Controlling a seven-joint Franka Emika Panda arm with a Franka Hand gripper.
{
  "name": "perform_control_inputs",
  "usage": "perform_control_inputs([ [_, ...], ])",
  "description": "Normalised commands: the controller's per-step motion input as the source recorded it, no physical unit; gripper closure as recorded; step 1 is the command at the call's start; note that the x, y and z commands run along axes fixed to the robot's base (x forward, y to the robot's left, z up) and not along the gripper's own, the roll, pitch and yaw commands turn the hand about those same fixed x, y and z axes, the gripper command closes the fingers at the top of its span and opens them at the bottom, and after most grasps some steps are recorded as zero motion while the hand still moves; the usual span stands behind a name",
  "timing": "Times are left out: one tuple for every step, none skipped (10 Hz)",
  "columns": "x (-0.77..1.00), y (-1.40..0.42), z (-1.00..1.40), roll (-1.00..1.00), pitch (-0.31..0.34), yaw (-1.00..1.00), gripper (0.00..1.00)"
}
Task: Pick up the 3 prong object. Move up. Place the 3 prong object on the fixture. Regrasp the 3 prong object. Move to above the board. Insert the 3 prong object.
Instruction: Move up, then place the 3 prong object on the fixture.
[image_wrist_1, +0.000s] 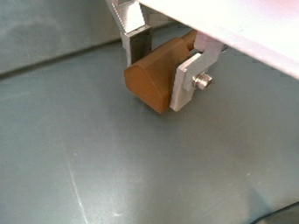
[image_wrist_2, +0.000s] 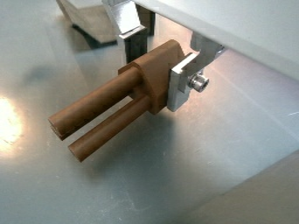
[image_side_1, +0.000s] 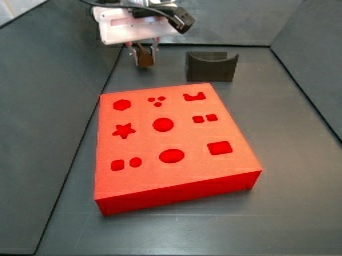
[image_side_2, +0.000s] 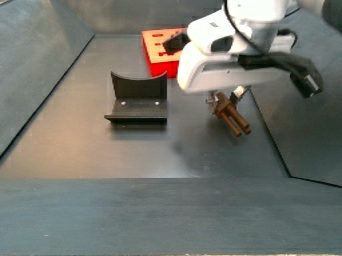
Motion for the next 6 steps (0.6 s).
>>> perform_control_inputs([
  [-0.03, 0.00, 0.61, -0.04, 0.058, 0.04, 1.00],
  [-0.01, -0.01, 0.41, -0.07, 0.053, 0.03, 1.00],
  [-0.02, -0.01, 0.33, -0.08, 0.048, 0.03, 1.00],
  [0.00, 0.00, 1.00, 0.00, 0.000, 0.00, 1.00],
  [0.01, 0.00, 1.00, -0.02, -0.024, 0.00, 1.00],
  [-0.01, 0.00, 1.00, -0.03, 0.000, 0.00, 1.00],
])
